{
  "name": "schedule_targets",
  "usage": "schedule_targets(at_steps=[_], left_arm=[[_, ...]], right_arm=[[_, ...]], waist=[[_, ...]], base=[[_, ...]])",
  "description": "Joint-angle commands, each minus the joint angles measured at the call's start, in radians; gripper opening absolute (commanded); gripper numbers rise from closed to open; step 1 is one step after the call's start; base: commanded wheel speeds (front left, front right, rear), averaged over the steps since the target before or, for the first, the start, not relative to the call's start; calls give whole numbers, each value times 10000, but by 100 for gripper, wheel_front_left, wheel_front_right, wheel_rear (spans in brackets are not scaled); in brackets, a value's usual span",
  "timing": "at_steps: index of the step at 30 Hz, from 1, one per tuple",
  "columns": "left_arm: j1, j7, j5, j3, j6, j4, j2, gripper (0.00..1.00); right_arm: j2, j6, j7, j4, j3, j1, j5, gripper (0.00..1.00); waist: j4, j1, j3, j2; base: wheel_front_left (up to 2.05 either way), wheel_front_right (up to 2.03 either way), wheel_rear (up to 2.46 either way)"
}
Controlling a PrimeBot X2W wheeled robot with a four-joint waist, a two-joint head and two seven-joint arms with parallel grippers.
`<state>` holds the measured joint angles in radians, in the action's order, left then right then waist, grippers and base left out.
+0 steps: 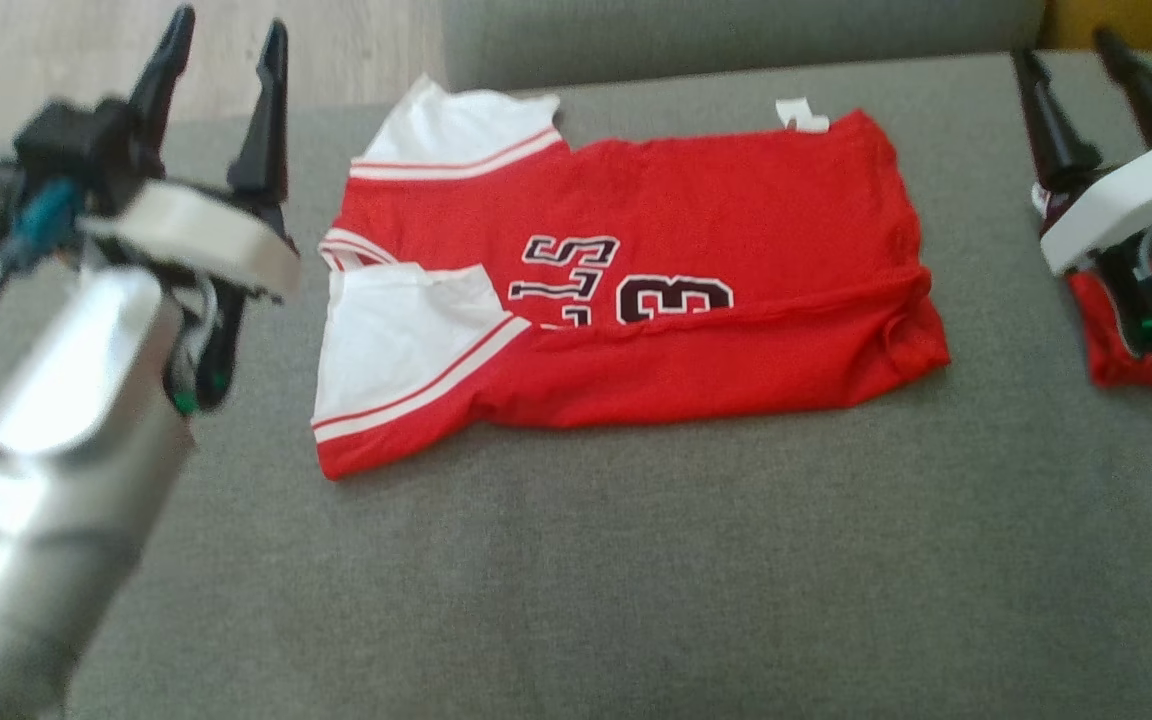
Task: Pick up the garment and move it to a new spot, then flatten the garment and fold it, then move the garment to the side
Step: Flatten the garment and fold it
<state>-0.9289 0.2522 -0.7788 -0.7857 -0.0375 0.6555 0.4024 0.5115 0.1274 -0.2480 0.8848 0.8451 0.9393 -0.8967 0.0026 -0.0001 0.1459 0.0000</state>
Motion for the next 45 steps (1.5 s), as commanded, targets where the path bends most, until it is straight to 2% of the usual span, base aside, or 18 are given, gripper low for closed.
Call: schedule_targets(at_steps=[1,6,10,13,14,17,22,30,35,40,45], left_arm=[[85,86,170,814,-174,-752,336,100],[2180,92,1029,2311,-697,-2779,101,100],[3851,93,1717,3277,-820,-3840,-422,100],[4903,93,2242,3897,-827,-4260,-884,100],[5580,94,2427,4286,-761,-4333,-1271,100],[6443,94,2764,4747,-548,-4268,-1798,100],[7331,94,3365,5460,-191,-3999,-2537,100],[7384,95,4062,6273,356,-3328,-3041,100],[6985,33,4162,6268,298,-2048,-3111,100],[6202,-550,3850,6524,-87,-332,-3170,100],[5558,-1069,3766,6414,35,907,-3136,100]], right_arm=[[3,33,-128,-579,-728,-345,524,100],[-531,33,-134,-2247,-3767,-2278,2730,100],[-1568,33,-135,-3508,-5825,-4163,4591,100],[-2427,33,-136,-4110,-6768,-5373,5660,100],[-2972,33,-136,-4417,-7300,-6004,6083,100],[-3563,33,-136,-4893,-7811,-6824,6812,100],[-4243,33,-136,-5568,-8122,-7839,7475,100],[-4434,33,-137,-6073,-8098,-8223,7712,100],[-4445,33,-137,-6185,-8055,-7979,7722,100],[-4434,33,-137,-6287,-7941,-7765,7676,100],[-4423,33,-137,-6342,-7912,-7630,7631,100]], waist=[[33,1,-348,0],[35,1,-826,0],[10,1,-1060,0],[-38,1,-1224,0],[-73,1,-1331,0],[-119,1,-1430,0],[-188,1,-1455,0],[-305,1,-1181,0],[-422,1,-917,0],[-550,1,-597,0],[-687,1,-289,0]], base=[[0,0,0],[0,0,0],[0,0,0],[0,0,0],[0,0,0],[0,0,0],[0,0,0],[0,0,0],[0,0,0],[0,0,0],[0,0,0]])
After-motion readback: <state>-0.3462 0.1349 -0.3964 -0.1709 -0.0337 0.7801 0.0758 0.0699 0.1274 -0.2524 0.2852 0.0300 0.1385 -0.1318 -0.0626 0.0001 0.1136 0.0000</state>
